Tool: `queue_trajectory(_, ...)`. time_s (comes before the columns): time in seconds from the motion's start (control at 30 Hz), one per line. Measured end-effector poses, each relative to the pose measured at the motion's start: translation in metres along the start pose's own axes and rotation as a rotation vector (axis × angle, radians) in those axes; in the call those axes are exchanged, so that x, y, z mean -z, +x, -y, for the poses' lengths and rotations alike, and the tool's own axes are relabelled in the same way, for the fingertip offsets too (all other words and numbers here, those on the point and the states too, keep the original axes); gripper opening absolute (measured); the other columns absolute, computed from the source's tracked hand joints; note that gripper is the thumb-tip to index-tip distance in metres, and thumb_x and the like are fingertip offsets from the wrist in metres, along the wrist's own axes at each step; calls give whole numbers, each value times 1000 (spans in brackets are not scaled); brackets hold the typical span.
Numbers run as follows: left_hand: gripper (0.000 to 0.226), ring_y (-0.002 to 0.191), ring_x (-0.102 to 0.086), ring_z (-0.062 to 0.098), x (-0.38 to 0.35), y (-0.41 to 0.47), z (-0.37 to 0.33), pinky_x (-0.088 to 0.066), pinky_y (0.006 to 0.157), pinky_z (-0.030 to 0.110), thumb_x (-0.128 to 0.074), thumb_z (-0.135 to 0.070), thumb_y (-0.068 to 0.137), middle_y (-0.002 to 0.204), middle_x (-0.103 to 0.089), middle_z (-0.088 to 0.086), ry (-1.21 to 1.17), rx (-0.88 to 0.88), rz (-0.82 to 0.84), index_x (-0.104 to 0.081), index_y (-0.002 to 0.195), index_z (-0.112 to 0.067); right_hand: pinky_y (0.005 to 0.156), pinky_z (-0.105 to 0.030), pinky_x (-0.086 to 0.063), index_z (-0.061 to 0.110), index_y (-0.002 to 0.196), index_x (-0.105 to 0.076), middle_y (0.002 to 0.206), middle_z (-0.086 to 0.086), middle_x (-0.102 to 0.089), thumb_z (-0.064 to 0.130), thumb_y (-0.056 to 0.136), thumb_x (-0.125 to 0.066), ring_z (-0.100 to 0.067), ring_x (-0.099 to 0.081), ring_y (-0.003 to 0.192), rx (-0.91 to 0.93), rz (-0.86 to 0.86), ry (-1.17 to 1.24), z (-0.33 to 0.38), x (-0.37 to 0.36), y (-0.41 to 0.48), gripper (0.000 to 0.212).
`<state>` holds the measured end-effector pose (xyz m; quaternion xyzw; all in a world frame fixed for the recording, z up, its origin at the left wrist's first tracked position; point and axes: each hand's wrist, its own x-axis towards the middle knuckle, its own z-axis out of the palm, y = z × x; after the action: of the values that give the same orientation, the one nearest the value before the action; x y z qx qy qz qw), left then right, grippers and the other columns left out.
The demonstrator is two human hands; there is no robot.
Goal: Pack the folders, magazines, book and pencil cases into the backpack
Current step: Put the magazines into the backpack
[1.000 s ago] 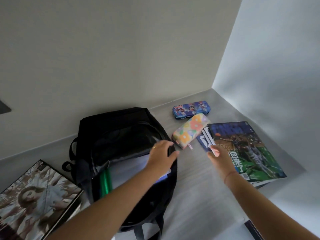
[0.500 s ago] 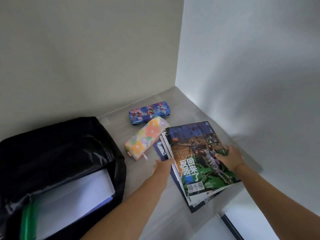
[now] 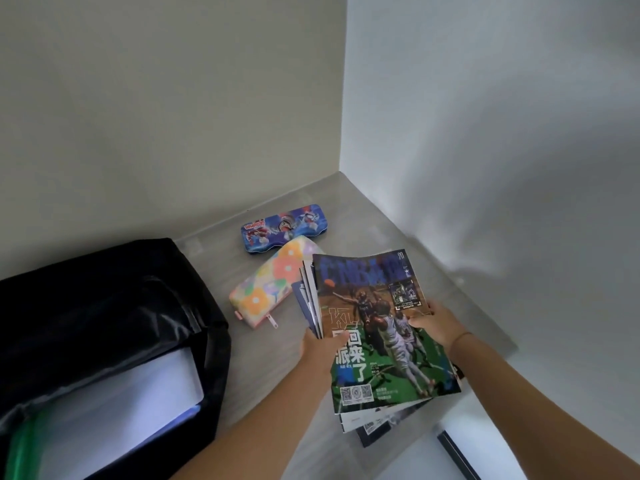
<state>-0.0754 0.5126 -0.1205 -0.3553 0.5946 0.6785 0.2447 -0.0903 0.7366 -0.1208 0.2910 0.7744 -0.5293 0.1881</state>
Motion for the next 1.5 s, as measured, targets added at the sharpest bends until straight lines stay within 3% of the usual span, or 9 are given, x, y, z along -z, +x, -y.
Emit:
queue_trajectory(0.2,41,99,-65,24,20,-10,-8,-48,94,45,-77,-7,73,106,-70,8,59,-211,188,-60,110,-12,75,-32,-49,5,116,-53,108,-14,-65,16,85,-65,-28,-64,97,124,113,152,8,15,-23,35)
queue_trajectory(0.4,43,99,-66,18,33,-29,-51,-49,81,24,-73,-7,78,106,-71,1,215,-429,320,-56,116,-14,108,-50,-34,9,116,-59,113,-10,-67,32,60,-84,-26,-60,107,225,261,438,28,11,-29,65)
queue_trajectory(0.57,40,92,-67,14,40,-33,-92,-52,84,27,-71,-2,79,97,-71,-1,261,-571,235,-55,106,-26,79,-25,-54,16,104,-63,91,8,-75,37,48,-89,-7,-68,85,487,214,511,66,13,-46,65)
queue_trajectory(0.73,40,73,-62,1,45,-33,-102,-49,66,13,-66,7,79,83,-65,-10,312,-646,161,-51,110,-11,88,-30,-54,7,116,-59,107,1,-72,42,48,-89,-18,-65,101,605,220,510,86,9,-58,83)
queue_trajectory(0.87,53,66,-63,-11,46,-33,-97,-46,59,6,-63,18,75,85,-66,-10,315,-677,147,-50,118,-10,88,-37,-54,19,108,-67,108,-2,-72,37,52,-88,-22,-65,102,607,227,468,75,5,-56,62)
queue_trajectory(1.03,44,71,-65,0,43,-35,-98,-50,67,13,-72,13,69,79,-68,-12,265,-650,117,-62,88,-26,91,-34,-54,8,117,-61,111,-5,-71,-1,74,-67,-21,-66,105,611,269,404,75,8,-52,44)
queue_trajectory(1.17,44,67,-65,-3,42,-27,-90,-51,65,14,-76,12,65,81,-68,-7,260,-594,108,-63,99,-15,97,-40,-47,6,121,-59,119,-14,-66,6,68,-71,-26,-63,110,529,238,321,68,-1,-42,54)
queue_trajectory(1.3,45,63,-62,-6,39,-25,-85,-46,55,4,-80,1,68,80,-66,-10,218,-536,78,-62,108,-10,101,-42,-44,16,104,-64,106,-7,-67,-2,80,-68,-10,-66,91,430,161,267,54,-18,-39,30)
queue_trajectory(1.5,33,72,-55,6,45,-38,-99,-41,61,20,-70,-41,79,84,-62,-9,393,-503,-41,-57,101,-20,80,-28,-47,18,100,-63,88,0,-67,18,86,-64,-15,-60,77,410,76,148,65,-29,-57,14)
